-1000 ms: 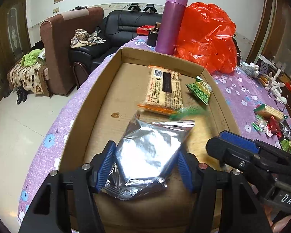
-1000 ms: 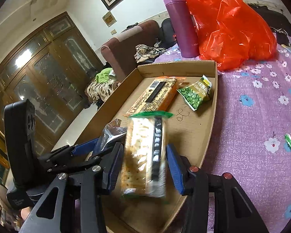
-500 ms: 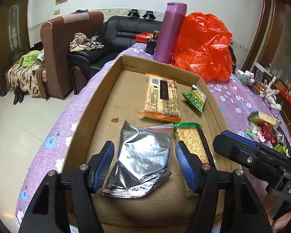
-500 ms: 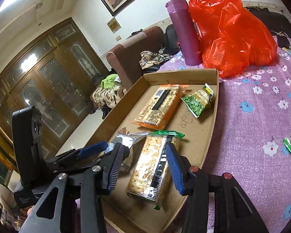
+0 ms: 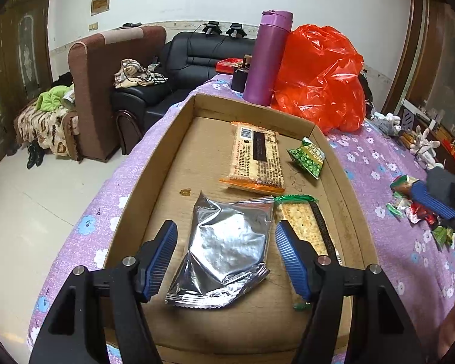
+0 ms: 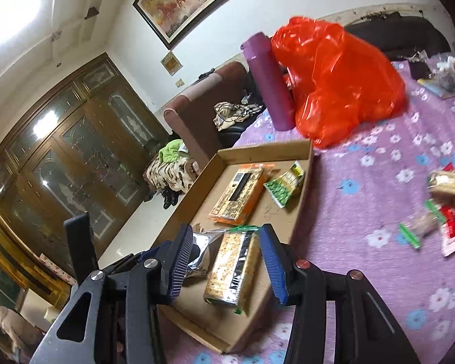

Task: Organize snacks
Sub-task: 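Carry both packs into the cardboard box lid and open both tools, then withdraw both tools from the box lid toward the snack pile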

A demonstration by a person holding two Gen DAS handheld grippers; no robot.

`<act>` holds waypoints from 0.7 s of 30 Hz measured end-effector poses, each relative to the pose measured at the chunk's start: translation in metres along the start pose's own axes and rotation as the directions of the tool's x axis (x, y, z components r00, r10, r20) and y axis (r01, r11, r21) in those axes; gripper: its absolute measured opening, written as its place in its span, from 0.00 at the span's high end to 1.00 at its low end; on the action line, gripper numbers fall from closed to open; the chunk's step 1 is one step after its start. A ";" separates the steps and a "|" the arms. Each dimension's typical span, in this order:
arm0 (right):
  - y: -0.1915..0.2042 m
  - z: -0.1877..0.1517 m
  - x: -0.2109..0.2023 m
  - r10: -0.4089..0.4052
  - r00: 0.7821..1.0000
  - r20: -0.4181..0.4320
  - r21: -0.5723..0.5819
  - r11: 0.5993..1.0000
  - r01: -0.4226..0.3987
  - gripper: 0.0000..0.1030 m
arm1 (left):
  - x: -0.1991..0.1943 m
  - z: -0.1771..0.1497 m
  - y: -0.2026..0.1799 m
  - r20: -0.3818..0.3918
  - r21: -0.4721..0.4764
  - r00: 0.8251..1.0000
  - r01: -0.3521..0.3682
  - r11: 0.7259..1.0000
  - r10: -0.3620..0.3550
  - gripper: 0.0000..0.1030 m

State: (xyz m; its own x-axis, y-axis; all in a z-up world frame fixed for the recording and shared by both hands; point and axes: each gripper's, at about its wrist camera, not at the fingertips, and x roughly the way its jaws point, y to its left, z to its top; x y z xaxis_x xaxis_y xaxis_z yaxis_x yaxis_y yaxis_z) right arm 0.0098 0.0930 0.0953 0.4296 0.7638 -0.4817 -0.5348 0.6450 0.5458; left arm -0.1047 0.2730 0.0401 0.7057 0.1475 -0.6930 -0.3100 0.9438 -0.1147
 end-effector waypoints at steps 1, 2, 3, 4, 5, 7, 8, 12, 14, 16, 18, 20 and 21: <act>-0.001 -0.001 -0.001 0.000 1.000 0.000 -0.001 1.000 0.000 0.50 | 0.000 0.000 -0.001 0.000 0.002 1.000 -0.006 1.000 0.006 0.35; -0.004 -0.002 -0.001 -0.002 1.000 -0.002 0.000 1.000 0.002 0.50 | 0.001 0.000 -0.001 0.000 0.005 1.000 -0.011 1.000 0.011 0.35; -0.005 -0.002 0.001 -0.003 1.000 -0.006 0.004 1.000 0.003 0.50 | 0.001 0.000 -0.002 -0.001 0.007 1.000 -0.018 1.000 0.018 0.35; -0.008 -0.003 0.003 -0.001 1.000 -0.015 0.013 1.000 0.001 0.50 | 0.001 0.000 -0.002 0.000 0.009 1.000 -0.024 1.000 0.024 0.35; -0.011 -0.004 0.005 0.010 1.000 -0.028 0.029 1.000 -0.009 0.50 | 0.001 0.000 -0.003 0.000 0.012 1.000 -0.027 1.000 0.027 0.35; -0.017 -0.004 0.005 0.032 0.998 -0.047 0.063 0.998 -0.029 0.50 | 0.001 0.000 -0.002 0.001 0.015 0.999 -0.032 0.999 0.032 0.35; -0.019 -0.001 0.001 0.037 0.998 -0.046 0.075 0.997 -0.034 0.50 | 0.000 0.000 -0.002 0.004 0.014 0.999 -0.033 0.999 0.033 0.35; -0.040 0.023 -0.037 0.003 1.000 0.014 0.091 0.996 -0.004 0.50 | -0.005 0.000 0.000 0.020 0.012 1.000 -0.021 1.000 0.021 0.35; -0.059 0.037 -0.053 -0.089 0.996 0.025 0.074 0.994 0.087 0.50 | -0.013 0.002 -0.002 0.030 0.006 1.000 -0.006 1.000 0.005 0.35; -0.089 0.051 -0.068 -0.186 0.982 0.037 0.085 0.980 0.182 0.50 | -0.025 0.005 -0.010 0.051 0.020 0.998 0.024 1.000 -0.025 0.35; -0.131 0.061 -0.082 -0.279 0.959 0.047 0.126 0.954 0.272 0.51 | -0.039 0.009 -0.023 0.078 0.051 0.995 0.053 0.997 -0.056 0.33; -0.165 0.064 -0.091 -0.324 0.945 0.042 0.170 0.934 0.313 0.50 | -0.048 0.013 -0.040 0.079 0.087 0.991 0.104 0.991 -0.110 0.28; -0.184 0.062 -0.095 -0.331 0.943 0.038 0.204 0.926 0.317 0.50 | -0.051 0.014 -0.052 0.077 0.114 0.987 0.131 0.985 -0.140 0.27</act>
State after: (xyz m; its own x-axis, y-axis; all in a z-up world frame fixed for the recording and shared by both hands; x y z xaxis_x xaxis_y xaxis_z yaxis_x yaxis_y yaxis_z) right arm 0.1125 -0.0969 0.0837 0.6096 0.5072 -0.6092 -0.2101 0.8444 0.4928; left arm -0.1159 0.2203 0.0913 0.7889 0.0365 -0.6135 -0.1407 0.9824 -0.1225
